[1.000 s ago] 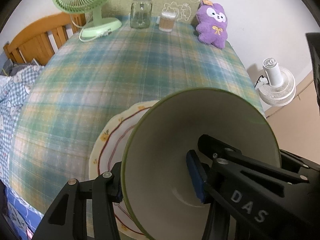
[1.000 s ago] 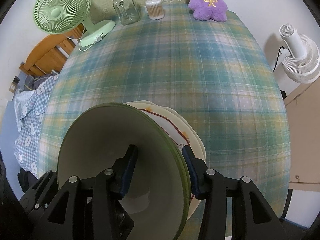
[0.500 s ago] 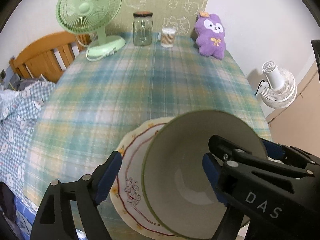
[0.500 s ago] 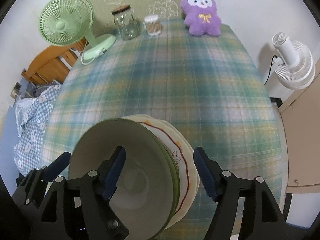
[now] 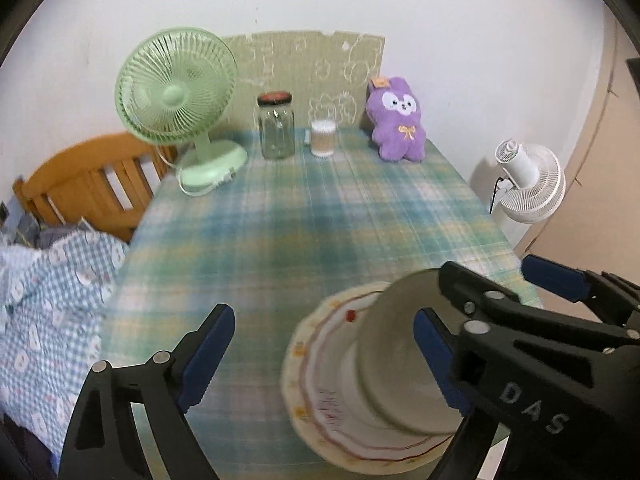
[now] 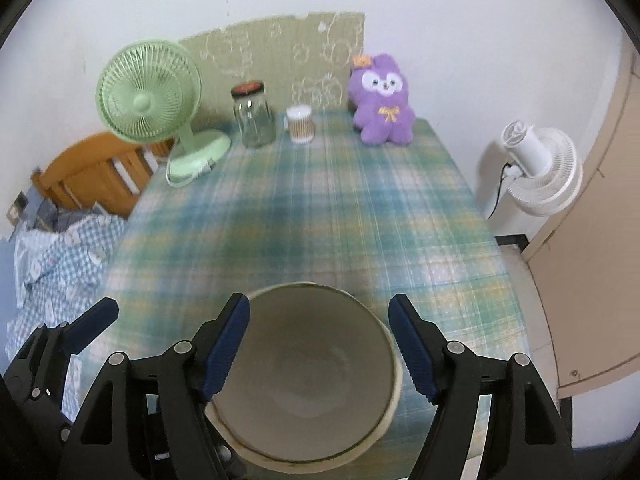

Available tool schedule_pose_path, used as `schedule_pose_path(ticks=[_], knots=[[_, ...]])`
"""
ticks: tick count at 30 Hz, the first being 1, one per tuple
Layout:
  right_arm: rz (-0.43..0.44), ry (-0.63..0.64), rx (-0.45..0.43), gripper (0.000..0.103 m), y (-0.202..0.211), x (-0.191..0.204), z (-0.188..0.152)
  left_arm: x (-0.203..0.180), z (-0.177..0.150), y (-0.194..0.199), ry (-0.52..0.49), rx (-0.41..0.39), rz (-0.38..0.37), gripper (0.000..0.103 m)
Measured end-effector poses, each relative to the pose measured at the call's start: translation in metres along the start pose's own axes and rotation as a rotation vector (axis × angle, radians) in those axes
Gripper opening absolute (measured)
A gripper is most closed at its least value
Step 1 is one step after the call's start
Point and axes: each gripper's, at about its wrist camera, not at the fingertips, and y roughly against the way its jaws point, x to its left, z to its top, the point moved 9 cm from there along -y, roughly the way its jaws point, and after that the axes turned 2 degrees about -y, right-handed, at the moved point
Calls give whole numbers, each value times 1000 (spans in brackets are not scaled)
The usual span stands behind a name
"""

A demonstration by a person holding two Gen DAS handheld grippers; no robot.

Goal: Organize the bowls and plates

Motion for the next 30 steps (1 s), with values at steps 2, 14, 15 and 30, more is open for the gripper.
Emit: schedule_pose_path(ticks=[2, 14, 15, 30], knots=[[-17, -16, -22, 75, 8, 7, -2, 11, 1, 6, -25, -20, 2, 92], [-37, -57, -135, 77, 40, 54, -25, 74, -12, 44, -48, -162, 49, 97], [-39, -50, -142, 77, 42, 56, -27, 78, -15, 46, -47, -172, 58, 97], [-40, -44, -260, 87, 64, 67, -89, 108, -75, 74, -20, -274, 109, 103]])
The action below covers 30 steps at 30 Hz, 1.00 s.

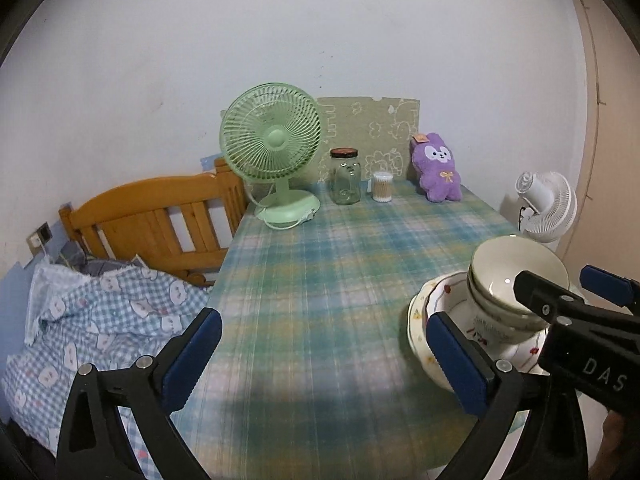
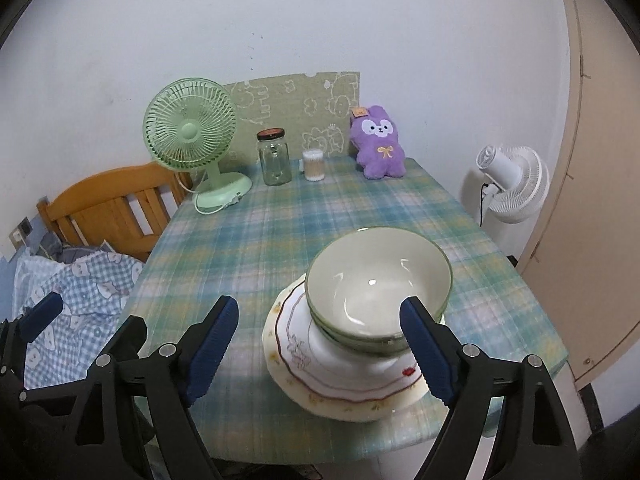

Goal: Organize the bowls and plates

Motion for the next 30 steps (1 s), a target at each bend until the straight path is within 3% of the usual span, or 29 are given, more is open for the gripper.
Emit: schedule_pose_path(ticks=[9, 17, 30], knots=[[1, -8, -56, 89, 12, 8, -19, 14, -18, 12, 19, -39, 5, 103], [-23, -12, -89, 90, 20, 6, -14, 15, -13, 13, 26, -64, -14, 103], [-32, -29, -75, 90, 14, -6, -16, 12, -13, 9, 37, -54, -9, 103]])
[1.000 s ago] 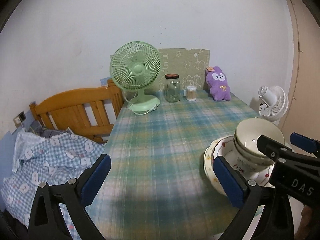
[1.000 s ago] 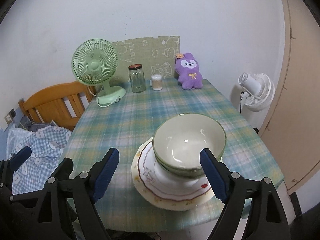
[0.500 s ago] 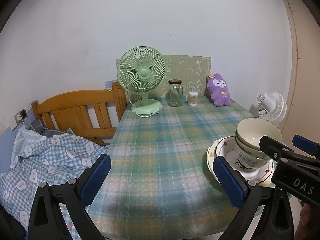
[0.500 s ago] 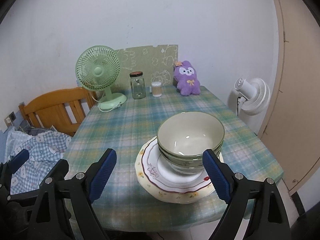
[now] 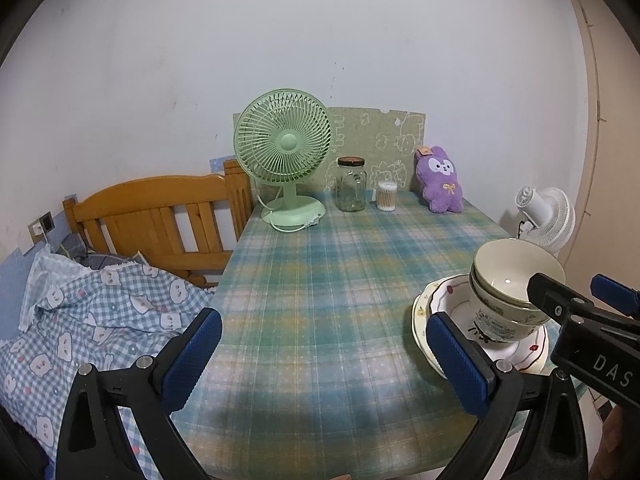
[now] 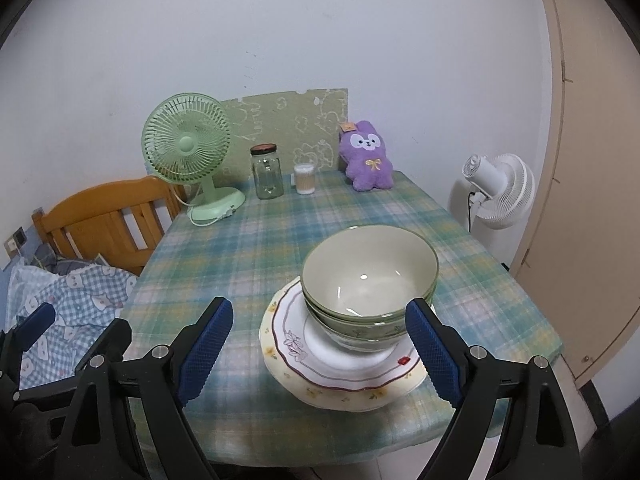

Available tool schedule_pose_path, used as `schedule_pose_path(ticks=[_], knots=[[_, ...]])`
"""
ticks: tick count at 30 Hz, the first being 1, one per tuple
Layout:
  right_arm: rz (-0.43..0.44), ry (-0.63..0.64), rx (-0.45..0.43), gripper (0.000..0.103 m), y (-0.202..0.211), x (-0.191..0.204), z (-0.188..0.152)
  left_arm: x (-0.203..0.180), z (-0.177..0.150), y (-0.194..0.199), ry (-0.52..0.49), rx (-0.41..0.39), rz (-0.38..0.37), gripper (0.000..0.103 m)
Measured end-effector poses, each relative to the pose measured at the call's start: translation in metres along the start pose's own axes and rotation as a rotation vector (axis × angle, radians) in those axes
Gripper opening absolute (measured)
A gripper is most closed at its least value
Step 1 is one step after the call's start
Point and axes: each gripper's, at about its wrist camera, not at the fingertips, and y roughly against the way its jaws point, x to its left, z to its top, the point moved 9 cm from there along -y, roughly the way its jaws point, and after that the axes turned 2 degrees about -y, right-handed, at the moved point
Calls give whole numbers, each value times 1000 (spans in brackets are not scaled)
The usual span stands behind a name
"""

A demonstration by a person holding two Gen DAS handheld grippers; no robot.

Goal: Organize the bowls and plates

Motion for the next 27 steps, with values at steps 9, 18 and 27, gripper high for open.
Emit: schedule_pose_path(ticks=[9, 18, 27], knots=[[-1, -14, 9, 90, -3, -11, -9, -1, -7, 2, 4, -4, 1, 103], [6, -4, 13, 90, 1, -11, -12, -3, -9, 8, 22, 9, 7, 103], [0, 3, 8, 90, 5, -10, -11, -6, -8, 10, 23, 0, -6, 103]])
